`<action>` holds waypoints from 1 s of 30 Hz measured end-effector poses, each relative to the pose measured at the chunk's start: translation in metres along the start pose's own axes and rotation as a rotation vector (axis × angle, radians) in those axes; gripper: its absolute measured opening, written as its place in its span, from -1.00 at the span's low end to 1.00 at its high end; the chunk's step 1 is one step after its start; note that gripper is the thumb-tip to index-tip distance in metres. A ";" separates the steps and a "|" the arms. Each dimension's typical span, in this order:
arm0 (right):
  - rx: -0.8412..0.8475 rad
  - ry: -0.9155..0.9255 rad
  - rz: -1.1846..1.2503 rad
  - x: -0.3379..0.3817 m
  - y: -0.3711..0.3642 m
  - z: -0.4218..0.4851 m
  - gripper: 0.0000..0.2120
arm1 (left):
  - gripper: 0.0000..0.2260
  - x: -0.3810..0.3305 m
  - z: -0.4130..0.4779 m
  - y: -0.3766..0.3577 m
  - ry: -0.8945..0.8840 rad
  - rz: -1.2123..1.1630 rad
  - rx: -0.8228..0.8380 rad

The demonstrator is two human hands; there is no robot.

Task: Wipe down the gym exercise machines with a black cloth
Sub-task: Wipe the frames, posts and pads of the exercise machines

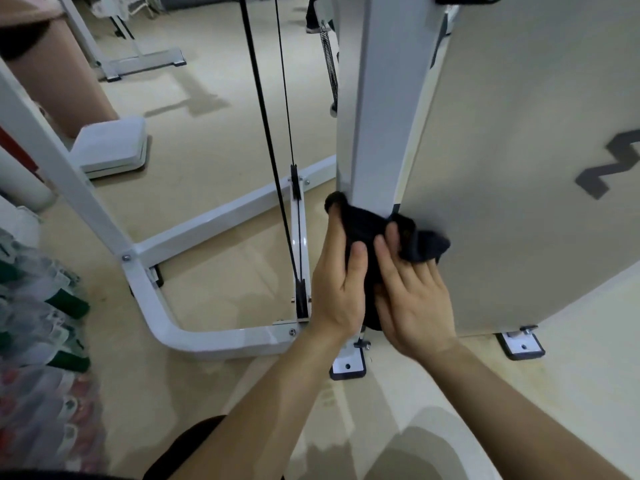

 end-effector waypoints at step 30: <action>0.625 -0.606 0.333 -0.022 -0.067 -0.112 -0.80 | -0.12 0.056 0.000 -0.007 0.140 0.301 -0.207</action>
Point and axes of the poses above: each hand's wrist, its own z-axis towards the middle knuckle, its own y-axis out of the back of the hand, x = y × z, the point moved 5 cm from there along z, towards the middle knuckle, and after that the axes turned 9 degrees about y, right-handed, at the moved point
